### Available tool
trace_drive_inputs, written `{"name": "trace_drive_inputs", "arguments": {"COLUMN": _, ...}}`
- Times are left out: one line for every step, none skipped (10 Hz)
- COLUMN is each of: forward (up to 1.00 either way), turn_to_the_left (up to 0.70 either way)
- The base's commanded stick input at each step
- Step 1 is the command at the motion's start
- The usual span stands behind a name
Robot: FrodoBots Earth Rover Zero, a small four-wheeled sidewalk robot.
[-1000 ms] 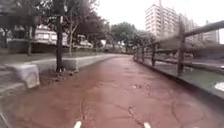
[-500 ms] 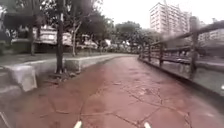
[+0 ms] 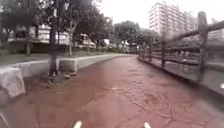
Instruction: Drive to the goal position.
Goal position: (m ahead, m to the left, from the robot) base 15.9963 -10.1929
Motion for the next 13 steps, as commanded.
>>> {"name": "trace_drive_inputs", "arguments": {"forward": 0.50, "turn_to_the_left": 0.00}}
{"name": "trace_drive_inputs", "arguments": {"forward": 0.50, "turn_to_the_left": 0.00}}
{"name": "trace_drive_inputs", "arguments": {"forward": 0.50, "turn_to_the_left": 0.00}}
{"name": "trace_drive_inputs", "arguments": {"forward": 0.50, "turn_to_the_left": 0.00}}
{"name": "trace_drive_inputs", "arguments": {"forward": 0.50, "turn_to_the_left": 0.00}}
{"name": "trace_drive_inputs", "arguments": {"forward": 0.50, "turn_to_the_left": 0.00}}
{"name": "trace_drive_inputs", "arguments": {"forward": 0.50, "turn_to_the_left": 0.00}}
{"name": "trace_drive_inputs", "arguments": {"forward": 0.50, "turn_to_the_left": 0.00}}
{"name": "trace_drive_inputs", "arguments": {"forward": 0.50, "turn_to_the_left": 0.00}}
{"name": "trace_drive_inputs", "arguments": {"forward": 0.50, "turn_to_the_left": 0.00}}
{"name": "trace_drive_inputs", "arguments": {"forward": 0.50, "turn_to_the_left": 0.00}}
{"name": "trace_drive_inputs", "arguments": {"forward": 0.50, "turn_to_the_left": 0.00}}
{"name": "trace_drive_inputs", "arguments": {"forward": 0.50, "turn_to_the_left": 0.00}}
